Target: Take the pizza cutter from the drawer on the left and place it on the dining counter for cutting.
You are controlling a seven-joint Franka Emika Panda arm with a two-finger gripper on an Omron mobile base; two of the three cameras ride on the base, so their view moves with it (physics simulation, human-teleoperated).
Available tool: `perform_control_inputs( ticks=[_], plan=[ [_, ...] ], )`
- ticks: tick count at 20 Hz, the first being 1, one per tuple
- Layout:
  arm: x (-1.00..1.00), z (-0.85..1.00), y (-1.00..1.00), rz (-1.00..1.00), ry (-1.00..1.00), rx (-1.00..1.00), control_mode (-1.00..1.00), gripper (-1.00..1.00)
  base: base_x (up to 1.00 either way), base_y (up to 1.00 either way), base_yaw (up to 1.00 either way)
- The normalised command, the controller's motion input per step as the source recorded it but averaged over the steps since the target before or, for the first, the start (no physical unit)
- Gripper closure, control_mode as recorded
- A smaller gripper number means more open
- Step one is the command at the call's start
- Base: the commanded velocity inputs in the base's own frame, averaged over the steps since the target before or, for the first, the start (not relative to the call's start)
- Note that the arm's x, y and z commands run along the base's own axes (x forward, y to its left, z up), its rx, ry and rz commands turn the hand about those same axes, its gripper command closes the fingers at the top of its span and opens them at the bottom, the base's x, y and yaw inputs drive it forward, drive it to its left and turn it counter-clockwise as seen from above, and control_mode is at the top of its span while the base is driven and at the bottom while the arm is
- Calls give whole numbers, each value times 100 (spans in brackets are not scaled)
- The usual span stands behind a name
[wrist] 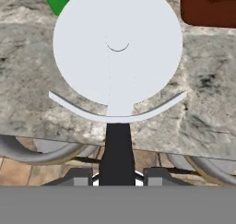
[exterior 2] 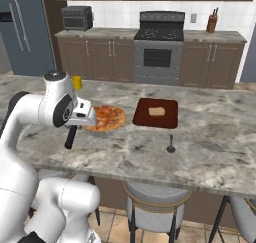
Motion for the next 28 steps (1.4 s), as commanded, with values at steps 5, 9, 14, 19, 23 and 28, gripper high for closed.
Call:
perform_control_inputs(
  ticks=[5,9,14,19,23,28],
  plan=[
    [100,-14,28,0,3,0,-100,100,0,0,0],
    [82,-40,33,0,5,-4,-100,100,0,0,0],
    [31,-62,2,7,3,-1,-100,100,0,0,0],
    [42,-67,7,33,3,0,-100,100,0,0,0],
    [38,-56,7,54,2,0,-100,100,0,0,0],
    [61,-18,41,36,5,-4,-100,100,0,0,0]
  ],
)
